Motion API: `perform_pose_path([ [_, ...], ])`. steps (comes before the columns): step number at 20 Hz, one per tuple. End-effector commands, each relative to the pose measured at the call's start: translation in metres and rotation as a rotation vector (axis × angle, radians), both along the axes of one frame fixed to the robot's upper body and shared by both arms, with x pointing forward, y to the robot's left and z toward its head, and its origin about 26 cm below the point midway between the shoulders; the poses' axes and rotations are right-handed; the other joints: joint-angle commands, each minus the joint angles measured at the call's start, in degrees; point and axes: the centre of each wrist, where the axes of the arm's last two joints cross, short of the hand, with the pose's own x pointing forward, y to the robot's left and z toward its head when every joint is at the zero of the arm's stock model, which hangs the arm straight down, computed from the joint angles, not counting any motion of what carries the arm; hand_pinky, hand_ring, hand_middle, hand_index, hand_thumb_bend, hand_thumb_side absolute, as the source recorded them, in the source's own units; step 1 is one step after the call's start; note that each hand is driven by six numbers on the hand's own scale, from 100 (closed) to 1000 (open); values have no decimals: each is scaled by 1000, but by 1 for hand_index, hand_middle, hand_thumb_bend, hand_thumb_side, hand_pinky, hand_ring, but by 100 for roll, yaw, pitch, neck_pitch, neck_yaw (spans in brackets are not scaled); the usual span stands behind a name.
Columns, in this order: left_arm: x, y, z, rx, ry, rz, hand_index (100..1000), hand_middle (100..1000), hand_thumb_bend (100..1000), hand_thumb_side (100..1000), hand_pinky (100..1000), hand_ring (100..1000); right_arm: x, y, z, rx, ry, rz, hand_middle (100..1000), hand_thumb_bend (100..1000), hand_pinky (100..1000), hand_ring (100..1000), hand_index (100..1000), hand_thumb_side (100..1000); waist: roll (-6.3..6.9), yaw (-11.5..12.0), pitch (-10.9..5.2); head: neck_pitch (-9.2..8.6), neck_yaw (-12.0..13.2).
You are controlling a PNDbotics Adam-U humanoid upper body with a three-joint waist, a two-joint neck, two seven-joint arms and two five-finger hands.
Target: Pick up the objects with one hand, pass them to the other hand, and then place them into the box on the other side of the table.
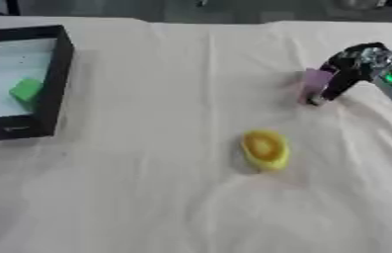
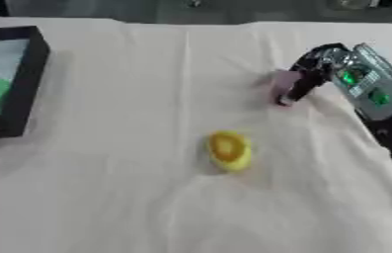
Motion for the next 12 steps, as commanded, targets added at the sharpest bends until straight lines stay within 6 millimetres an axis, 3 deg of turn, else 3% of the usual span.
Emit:
perform_pose_path([
  [1, -4, 3, 9, 23, -5, 164, 700, 648, 100, 621, 1000, 772, -3, 1, 14, 41, 69, -35, 709, 382, 940, 911, 680, 100, -70, 15, 6, -69, -12],
  [4, -4, 3, 9, 23, -5, 164, 699, 647, 100, 621, 1000, 772, -3, 0, 14, 45, 56, -43, 666, 348, 932, 880, 613, 100, -75, 20, 4, -77, -15],
  [12, -4, 4, 8, 23, 2, 168, 698, 644, 100, 620, 1000, 772, -4, 1, 13, 48, 30, -59, 616, 319, 914, 837, 560, 100, -75, 30, -15, -125, -16],
])
